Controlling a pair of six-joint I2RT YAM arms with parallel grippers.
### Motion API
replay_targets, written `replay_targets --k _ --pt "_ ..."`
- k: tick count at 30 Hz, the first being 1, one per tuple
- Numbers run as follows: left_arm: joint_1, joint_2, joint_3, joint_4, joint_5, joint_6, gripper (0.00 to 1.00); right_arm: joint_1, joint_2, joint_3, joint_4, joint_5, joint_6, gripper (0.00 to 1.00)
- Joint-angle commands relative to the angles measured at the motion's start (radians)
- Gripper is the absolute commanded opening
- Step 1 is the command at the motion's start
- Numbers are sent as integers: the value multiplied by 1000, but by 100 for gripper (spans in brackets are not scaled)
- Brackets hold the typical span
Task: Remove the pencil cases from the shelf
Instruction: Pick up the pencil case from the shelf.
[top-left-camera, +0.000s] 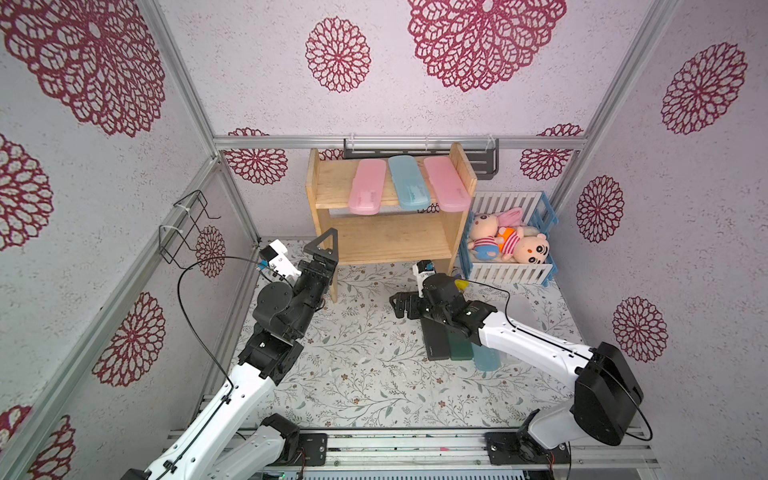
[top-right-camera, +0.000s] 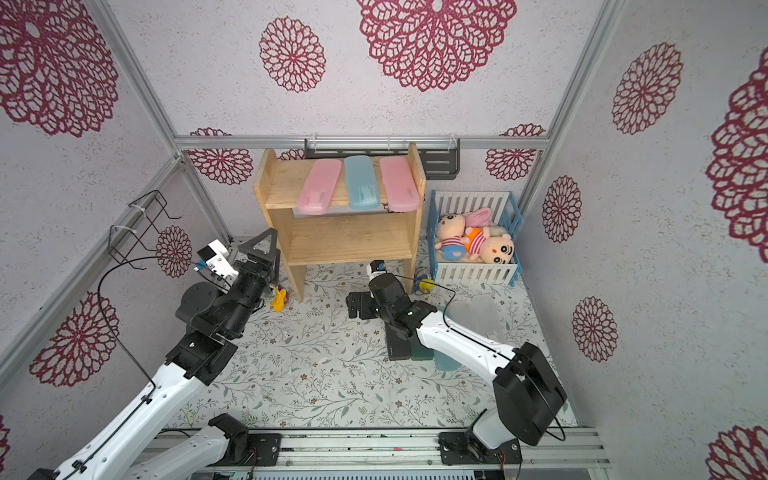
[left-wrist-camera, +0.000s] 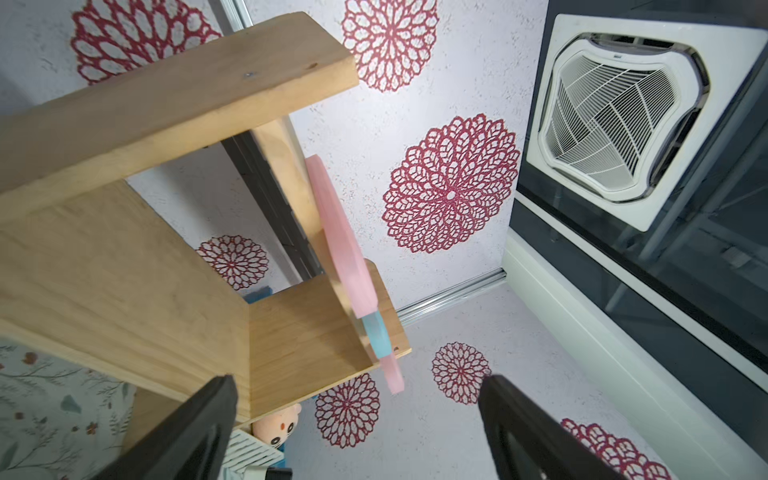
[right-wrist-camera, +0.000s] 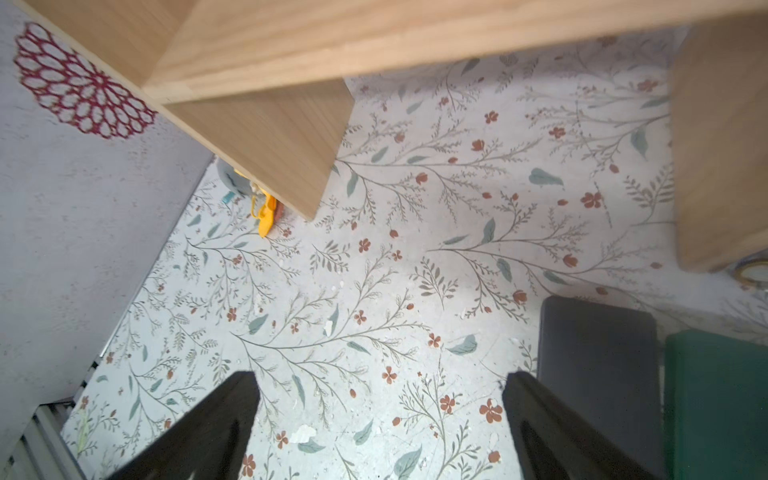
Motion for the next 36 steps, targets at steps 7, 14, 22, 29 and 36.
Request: replay_targets --k 7,14,22,29,36 --pt "9 181 178 -10 4 -42 98 -71 -89 -99 29 -31 -16 99" --pt "26 326 282 -7 70 -68 98 -126 -101 -119 32 -65 -41 99" --pt "30 428 334 27 77 -86 100 -190 -92 -150 37 -112 -59 99" --pt "51 493 408 -4 121 -82 95 -227 -81 -165 57 -149 -65 99" --pt "52 515 406 26 135 -99 72 -240 -60 -158 55 -169 -68 99"
